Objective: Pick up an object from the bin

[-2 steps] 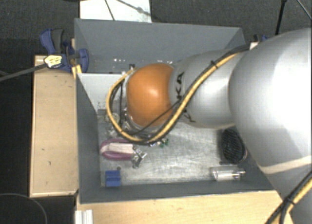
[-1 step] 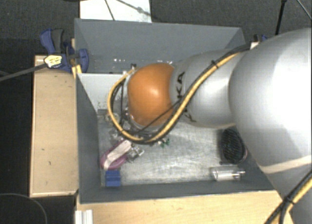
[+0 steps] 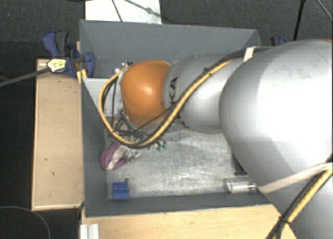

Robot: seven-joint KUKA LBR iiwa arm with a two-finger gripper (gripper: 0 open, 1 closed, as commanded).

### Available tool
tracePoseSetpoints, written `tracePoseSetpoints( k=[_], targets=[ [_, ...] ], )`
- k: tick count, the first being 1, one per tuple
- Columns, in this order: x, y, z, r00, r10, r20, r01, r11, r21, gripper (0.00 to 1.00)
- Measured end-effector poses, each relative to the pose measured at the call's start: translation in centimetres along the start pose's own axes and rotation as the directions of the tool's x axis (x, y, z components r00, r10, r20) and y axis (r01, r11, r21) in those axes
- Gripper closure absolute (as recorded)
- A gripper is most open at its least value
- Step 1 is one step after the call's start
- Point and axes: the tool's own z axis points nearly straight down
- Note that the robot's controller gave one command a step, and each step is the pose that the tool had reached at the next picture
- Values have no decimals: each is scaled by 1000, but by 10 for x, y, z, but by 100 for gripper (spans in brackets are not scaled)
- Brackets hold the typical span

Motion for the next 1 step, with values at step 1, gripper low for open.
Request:
tracePoseSetpoints(
  k=[1],
  targets=[
    [13, -23, -142, 1000, -2, 27, 2, 1000, -12, 100]
  ],
)
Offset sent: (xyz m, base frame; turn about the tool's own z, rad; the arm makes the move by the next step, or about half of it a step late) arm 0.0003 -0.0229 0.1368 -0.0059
